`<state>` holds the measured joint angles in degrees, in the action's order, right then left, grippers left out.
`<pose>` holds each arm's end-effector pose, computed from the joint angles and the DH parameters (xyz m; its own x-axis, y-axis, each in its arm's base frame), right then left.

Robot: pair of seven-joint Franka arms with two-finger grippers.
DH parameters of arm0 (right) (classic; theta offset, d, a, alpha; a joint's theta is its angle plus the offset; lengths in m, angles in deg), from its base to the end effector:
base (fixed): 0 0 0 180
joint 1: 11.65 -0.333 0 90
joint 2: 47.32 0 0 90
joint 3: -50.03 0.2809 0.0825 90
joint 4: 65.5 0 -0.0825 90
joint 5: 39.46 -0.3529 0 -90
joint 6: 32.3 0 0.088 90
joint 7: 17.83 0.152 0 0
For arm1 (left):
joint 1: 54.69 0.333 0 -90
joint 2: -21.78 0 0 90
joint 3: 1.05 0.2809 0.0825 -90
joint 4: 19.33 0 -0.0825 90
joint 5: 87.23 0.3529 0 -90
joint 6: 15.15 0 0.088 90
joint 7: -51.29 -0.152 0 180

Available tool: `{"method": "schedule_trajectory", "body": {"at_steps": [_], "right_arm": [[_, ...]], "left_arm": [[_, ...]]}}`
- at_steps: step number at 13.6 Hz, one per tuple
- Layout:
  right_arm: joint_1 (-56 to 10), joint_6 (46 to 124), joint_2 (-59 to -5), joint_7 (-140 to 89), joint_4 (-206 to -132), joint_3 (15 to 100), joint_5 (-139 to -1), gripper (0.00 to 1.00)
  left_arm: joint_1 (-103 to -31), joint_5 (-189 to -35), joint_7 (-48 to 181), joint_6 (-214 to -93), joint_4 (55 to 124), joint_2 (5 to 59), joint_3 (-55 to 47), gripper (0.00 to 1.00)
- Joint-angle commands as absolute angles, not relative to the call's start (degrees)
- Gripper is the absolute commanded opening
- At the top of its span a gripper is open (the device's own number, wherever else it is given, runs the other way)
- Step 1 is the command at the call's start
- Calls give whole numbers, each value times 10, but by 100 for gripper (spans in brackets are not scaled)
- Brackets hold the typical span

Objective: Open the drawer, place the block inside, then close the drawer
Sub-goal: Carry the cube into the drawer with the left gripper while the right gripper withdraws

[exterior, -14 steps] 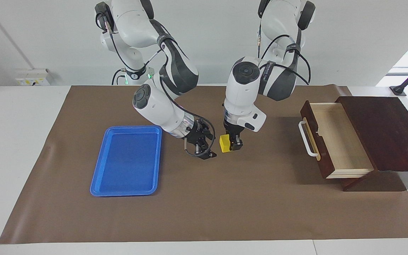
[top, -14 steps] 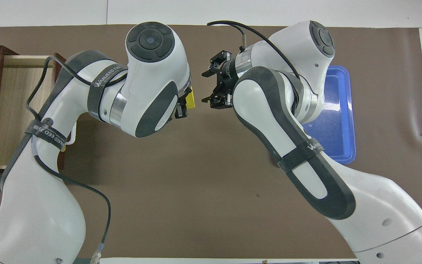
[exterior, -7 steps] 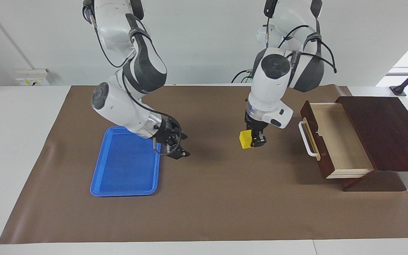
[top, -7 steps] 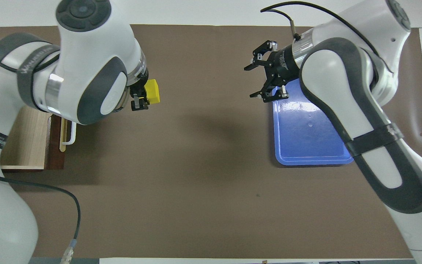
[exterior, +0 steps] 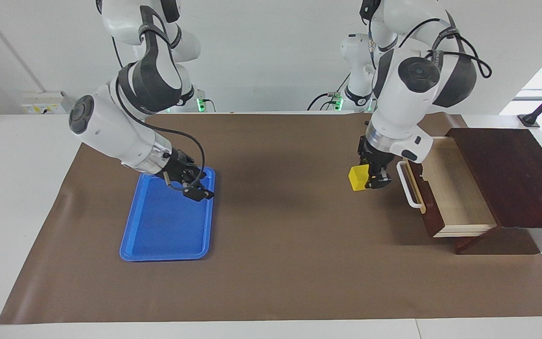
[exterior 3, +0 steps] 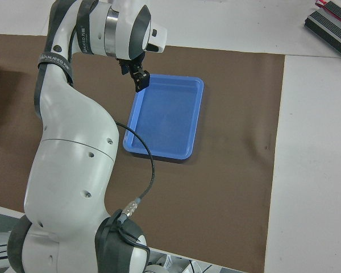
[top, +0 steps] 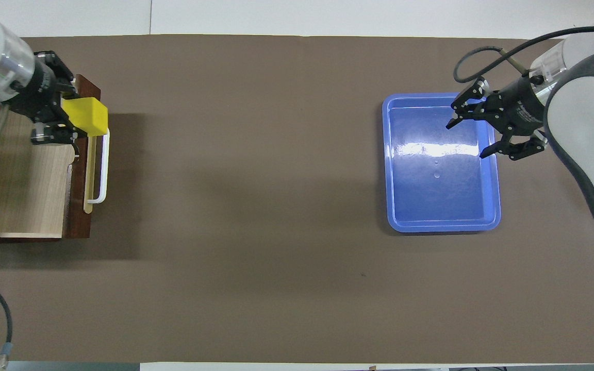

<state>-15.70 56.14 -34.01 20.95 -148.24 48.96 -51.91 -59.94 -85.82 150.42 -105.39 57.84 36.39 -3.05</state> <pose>0.5695 0.0639 0.4734 0.7894 -0.5674 -0.2344 -0.5975 -0.7977 -0.0813 0.5859 -0.0686 0.5013 -0.0331 0.9993 0.0198 0.9991 0.0336 -0.0239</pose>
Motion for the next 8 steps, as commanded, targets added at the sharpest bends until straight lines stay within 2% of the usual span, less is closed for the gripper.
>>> {"method": "schedule_trajectory", "body": {"at_steps": [1,4,6,7,8], "right_arm": [[-142,537,-391,57,-1515,495,-468,83],[-127,531,-440,-142,-1569,495,-421,83],[-120,525,-451,-204,-1578,495,-412,84],[-112,526,-453,-204,-1581,495,-410,100],[-107,530,-453,-203,-1581,495,-409,100]], "left_arm": [[-543,-864,1440,-1090,657,322,-37,0],[-509,-863,1410,-1178,771,273,-36,0],[-493,-863,1388,-1225,830,253,-37,0],[-486,-863,1387,-1233,842,252,-37,0],[-483,-863,1383,-1235,852,252,-37,0]]}}
